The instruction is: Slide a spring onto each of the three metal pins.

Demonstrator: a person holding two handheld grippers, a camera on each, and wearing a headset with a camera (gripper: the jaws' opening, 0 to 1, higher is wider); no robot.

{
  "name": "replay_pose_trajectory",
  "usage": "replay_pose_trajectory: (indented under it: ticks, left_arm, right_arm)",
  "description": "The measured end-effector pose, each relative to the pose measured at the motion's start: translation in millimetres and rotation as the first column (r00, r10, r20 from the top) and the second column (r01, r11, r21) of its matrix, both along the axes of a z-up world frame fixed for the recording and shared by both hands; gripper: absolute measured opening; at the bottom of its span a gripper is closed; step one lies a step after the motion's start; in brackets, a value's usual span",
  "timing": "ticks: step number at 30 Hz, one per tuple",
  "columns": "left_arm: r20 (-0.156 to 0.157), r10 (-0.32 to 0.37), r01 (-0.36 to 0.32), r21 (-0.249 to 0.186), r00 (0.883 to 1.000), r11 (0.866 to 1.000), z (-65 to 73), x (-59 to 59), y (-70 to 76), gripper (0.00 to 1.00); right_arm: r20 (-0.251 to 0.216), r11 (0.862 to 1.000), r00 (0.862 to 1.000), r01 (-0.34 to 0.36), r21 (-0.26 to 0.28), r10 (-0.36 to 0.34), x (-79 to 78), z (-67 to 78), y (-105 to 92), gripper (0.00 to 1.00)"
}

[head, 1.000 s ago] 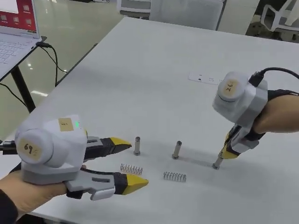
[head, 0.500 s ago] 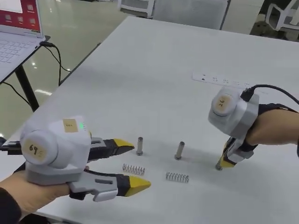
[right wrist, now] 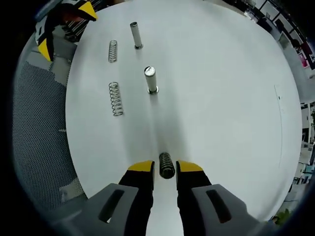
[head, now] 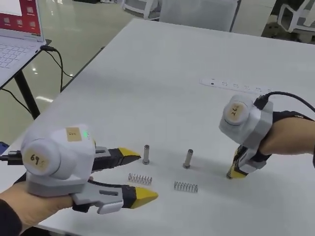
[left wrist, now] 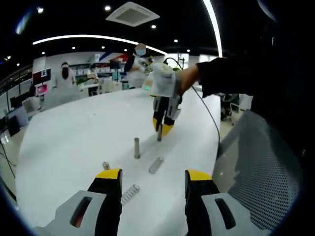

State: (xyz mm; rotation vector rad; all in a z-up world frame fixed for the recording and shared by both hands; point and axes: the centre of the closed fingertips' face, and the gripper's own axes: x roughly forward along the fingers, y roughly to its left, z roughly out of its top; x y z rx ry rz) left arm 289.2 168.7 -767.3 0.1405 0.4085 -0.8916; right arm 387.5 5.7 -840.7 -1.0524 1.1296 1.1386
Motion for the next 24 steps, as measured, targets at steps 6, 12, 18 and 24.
replay_pose_trajectory:
  ticks: [6,12,18,24]
  left_arm:
    - [-0.001,-0.006,0.006,0.003,1.0,1.0,-0.5,-0.9,-1.2,0.45]
    - [-0.005,-0.015,0.015,0.012,1.0,1.0,-2.1,-2.6,-2.8,0.45]
    - [-0.008,-0.026,0.026,0.02,1.0,0.999,-3.4,-4.1,-4.7,0.45]
    - [-0.01,-0.032,0.032,0.023,0.999,0.999,-3.9,-5.5,-6.1,0.45]
  right_arm:
    - [0.036,1.0,0.999,-0.016,0.013,0.015,-3.7,11.3,1.5,0.21]
    - [0.081,0.999,0.996,-0.026,0.041,0.022,-7.4,30.8,8.5,0.25]
    - [0.108,0.991,0.993,-0.057,0.119,0.044,-18.6,55.2,30.8,0.24]
    - [0.102,0.982,0.991,-0.102,0.161,0.087,-30.0,56.7,52.2,0.23]
